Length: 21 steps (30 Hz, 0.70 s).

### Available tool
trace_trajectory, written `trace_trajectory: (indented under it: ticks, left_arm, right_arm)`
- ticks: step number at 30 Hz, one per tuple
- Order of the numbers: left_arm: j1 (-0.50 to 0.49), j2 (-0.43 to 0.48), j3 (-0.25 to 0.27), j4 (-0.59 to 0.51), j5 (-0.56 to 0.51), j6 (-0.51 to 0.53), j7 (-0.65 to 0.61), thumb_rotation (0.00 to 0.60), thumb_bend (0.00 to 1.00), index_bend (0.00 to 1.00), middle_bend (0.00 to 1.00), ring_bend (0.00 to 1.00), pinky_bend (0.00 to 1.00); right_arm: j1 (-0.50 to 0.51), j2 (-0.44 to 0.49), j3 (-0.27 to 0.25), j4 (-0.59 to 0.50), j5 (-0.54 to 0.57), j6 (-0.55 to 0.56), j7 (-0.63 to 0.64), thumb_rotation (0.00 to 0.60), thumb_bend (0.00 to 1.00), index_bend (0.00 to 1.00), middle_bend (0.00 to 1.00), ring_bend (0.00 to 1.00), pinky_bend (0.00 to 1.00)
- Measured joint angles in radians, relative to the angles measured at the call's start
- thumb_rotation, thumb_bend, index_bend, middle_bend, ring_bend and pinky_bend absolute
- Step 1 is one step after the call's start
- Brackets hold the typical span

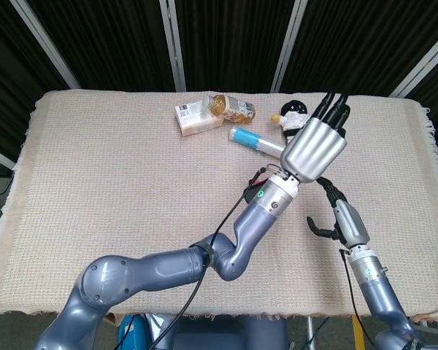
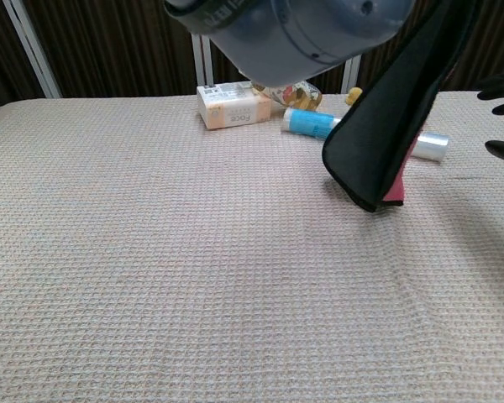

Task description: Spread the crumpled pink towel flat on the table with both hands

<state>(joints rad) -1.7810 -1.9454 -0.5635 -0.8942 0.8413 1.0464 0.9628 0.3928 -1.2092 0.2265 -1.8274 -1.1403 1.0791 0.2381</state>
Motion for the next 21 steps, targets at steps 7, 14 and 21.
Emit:
trace_trajectory:
  ticks: [7,14,21]
  left_arm:
    - [-0.041,-0.05,-0.018,0.094,0.003,-0.003,-0.036,0.6,0.48,0.68,0.18,0.0,0.0]
    - [-0.035,-0.053,-0.02,0.118,0.011,0.008,-0.052,0.6,0.48,0.68,0.18,0.0,0.0]
    - [-0.02,-0.047,-0.018,0.1,0.013,0.017,-0.058,0.6,0.48,0.68,0.17,0.0,0.0]
  right_arm:
    - [0.004,-0.01,-0.008,0.002,0.009,-0.008,-0.018,0.6,0.41,0.0,0.0,0.0,0.0]
    - [0.006,-0.034,-0.019,-0.007,0.01,-0.001,-0.048,0.6,0.41,0.0,0.0,0.0,0.0]
    - [0.006,-0.056,-0.028,-0.019,0.012,0.011,-0.081,0.6,0.41,0.0,0.0,0.0,0.0]
